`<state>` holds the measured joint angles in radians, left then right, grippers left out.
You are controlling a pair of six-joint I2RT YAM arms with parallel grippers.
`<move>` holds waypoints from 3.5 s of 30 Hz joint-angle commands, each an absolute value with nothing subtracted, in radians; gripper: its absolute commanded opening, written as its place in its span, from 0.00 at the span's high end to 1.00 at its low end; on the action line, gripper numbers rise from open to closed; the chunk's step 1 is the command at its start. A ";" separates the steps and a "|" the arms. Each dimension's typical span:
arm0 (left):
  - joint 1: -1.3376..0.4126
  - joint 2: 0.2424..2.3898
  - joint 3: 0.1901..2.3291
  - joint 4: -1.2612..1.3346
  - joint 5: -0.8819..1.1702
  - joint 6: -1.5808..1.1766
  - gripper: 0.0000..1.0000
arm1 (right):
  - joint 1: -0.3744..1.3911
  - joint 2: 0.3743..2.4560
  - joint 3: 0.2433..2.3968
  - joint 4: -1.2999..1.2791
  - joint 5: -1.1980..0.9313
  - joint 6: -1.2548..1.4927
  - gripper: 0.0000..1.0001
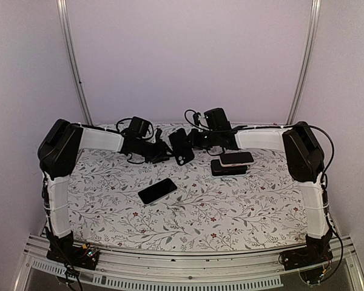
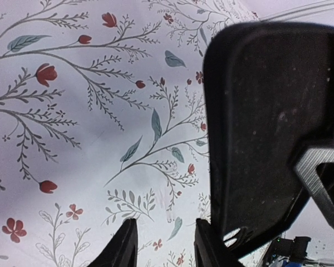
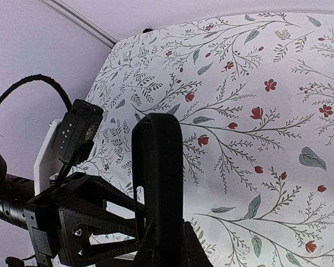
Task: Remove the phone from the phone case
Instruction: Place the phone case at the center of the board, then move the phone to the center of the board.
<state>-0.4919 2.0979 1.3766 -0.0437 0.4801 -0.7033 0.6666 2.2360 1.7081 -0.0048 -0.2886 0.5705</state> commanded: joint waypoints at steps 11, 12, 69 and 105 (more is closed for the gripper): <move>-0.488 1.996 1.348 -0.098 0.402 -0.692 0.56 | 0.646 2.255 1.760 -0.011 -0.164 0.579 0.54; -0.486 1.990 1.344 -0.098 0.401 -0.689 0.56 | 0.640 2.257 1.765 -0.026 -0.161 0.572 0.51; -0.584 1.795 0.998 -0.205 0.260 -0.606 0.28 | 0.157 1.630 0.762 0.271 -0.437 0.600 0.01; -0.732 1.619 0.991 -0.362 0.155 -0.680 0.25 | 0.114 1.904 0.836 0.503 -0.611 0.735 0.21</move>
<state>-0.7506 1.6608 0.9451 -0.3222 0.1898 -0.7174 0.1295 1.8492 0.7937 0.4030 -0.5606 0.6865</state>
